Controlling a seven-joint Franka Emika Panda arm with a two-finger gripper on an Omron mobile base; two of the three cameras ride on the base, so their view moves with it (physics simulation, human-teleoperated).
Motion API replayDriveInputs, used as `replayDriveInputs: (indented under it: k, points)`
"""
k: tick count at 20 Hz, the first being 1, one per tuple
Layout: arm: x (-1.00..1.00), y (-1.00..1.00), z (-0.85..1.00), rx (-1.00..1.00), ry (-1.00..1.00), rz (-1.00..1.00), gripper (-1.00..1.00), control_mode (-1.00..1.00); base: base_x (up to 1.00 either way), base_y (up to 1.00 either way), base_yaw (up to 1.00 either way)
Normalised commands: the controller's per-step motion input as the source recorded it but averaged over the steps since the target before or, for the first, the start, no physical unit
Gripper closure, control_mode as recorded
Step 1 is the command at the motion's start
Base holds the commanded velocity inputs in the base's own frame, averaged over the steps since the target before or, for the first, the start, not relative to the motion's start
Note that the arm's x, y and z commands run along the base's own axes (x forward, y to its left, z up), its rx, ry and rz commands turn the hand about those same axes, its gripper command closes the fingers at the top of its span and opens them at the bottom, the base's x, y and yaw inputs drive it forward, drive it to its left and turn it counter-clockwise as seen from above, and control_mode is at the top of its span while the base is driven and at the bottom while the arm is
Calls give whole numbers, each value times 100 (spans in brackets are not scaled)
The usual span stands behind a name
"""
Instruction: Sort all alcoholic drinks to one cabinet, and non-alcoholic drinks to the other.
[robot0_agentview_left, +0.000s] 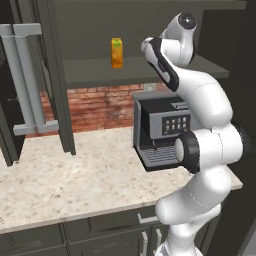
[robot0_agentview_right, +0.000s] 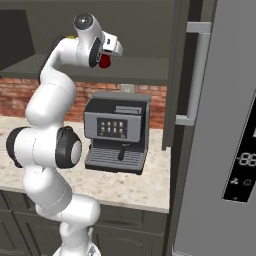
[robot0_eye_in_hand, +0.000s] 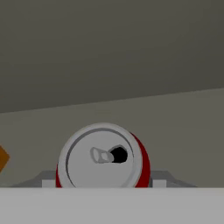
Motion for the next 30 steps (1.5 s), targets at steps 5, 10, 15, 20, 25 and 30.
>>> replayDriveInputs:
  k: [5, 10, 15, 20, 25, 30]
  points:
    - [47, 0, -17, 0, 0, 0, 100, -100, 0, 0, 0]
    - [36, 0, -29, 0, 0, 0, 100, -100, 0, 0, 0]
    - [18, 0, -33, 0, 0, 0, -100, -100, 0, 0, 0]
    - [0, 0, -14, 0, 0, 0, -100, -100, 0, 0, 0]
    - [0, 0, 0, 0, -6, 0, -100, -100, 0, 0, 0]
    - [0, 0, 0, -1, -11, 0, -100, -100, 0, 0, 0]
